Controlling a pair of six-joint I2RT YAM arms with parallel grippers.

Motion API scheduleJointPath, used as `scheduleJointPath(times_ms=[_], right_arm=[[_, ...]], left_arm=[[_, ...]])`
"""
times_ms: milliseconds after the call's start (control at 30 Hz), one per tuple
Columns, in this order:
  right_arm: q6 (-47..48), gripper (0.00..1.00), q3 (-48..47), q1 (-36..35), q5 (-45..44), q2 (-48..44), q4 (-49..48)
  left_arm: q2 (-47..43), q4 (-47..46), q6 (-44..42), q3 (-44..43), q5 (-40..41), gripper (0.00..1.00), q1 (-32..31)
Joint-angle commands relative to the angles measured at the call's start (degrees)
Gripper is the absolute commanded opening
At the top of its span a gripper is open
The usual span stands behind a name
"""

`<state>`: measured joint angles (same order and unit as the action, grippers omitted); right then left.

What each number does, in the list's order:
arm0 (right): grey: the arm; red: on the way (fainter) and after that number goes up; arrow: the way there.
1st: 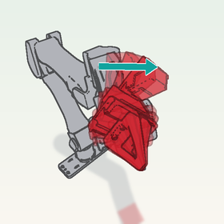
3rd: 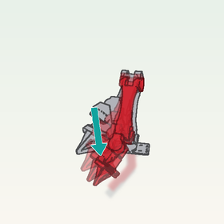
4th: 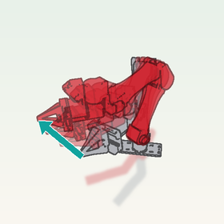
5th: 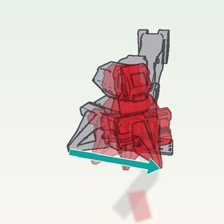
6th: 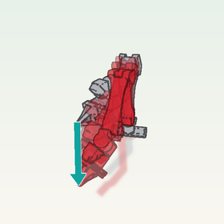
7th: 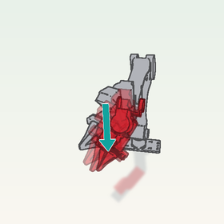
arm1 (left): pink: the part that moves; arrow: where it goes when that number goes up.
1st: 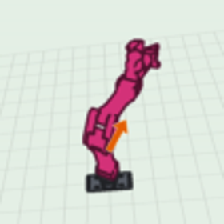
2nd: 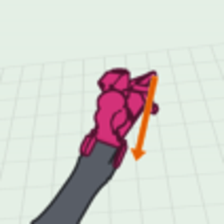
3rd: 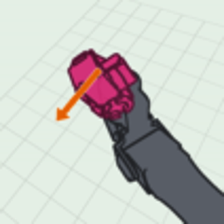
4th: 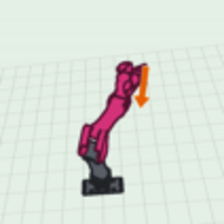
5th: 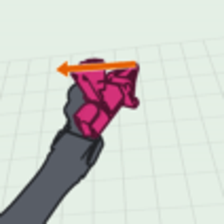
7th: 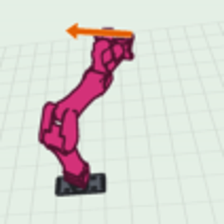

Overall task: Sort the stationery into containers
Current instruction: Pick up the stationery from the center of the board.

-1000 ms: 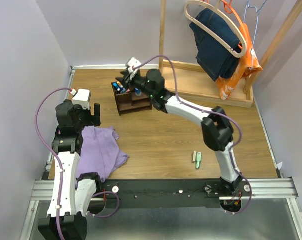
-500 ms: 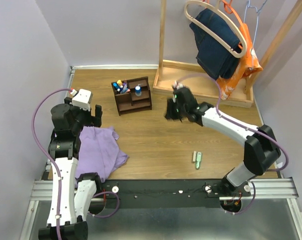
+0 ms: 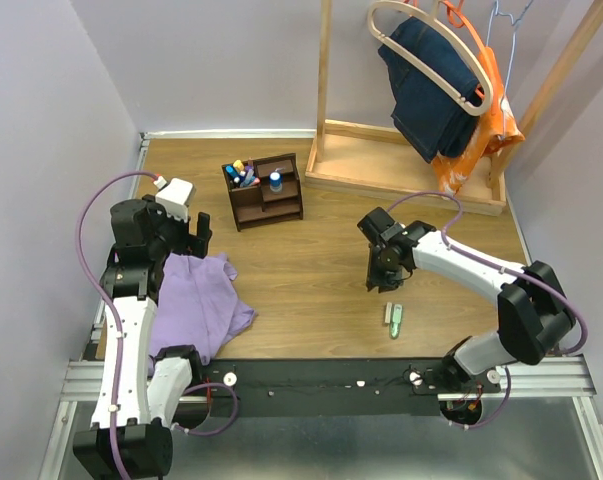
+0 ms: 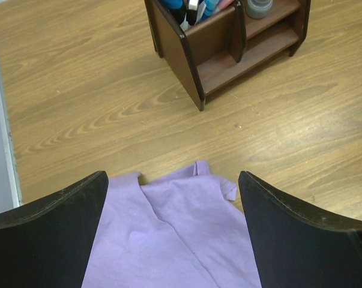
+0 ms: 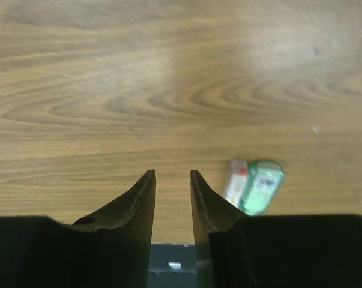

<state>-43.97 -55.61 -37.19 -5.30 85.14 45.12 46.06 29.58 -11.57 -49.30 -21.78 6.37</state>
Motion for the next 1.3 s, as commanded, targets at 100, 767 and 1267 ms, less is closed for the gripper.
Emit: scheduleJointPath(times_ms=[100,767,1267], right_arm=[[-7.88,0.33,2.25,-2.89,-2.61,-3.32,11.04],[-7.98,0.38,10.35,-2.71,0.99,-6.83,7.79],[-6.31,0.34,11.40,-2.36,1.34,-5.17,2.69]], left_arm=[[2.80,-1.28,-2.05,-1.33,-1.51,0.99,0.22],[6.24,-6.11,0.41,0.16,0.95,0.99,-0.31],[-0.01,-4.36,1.82,4.91,1.39,0.99,-0.39]])
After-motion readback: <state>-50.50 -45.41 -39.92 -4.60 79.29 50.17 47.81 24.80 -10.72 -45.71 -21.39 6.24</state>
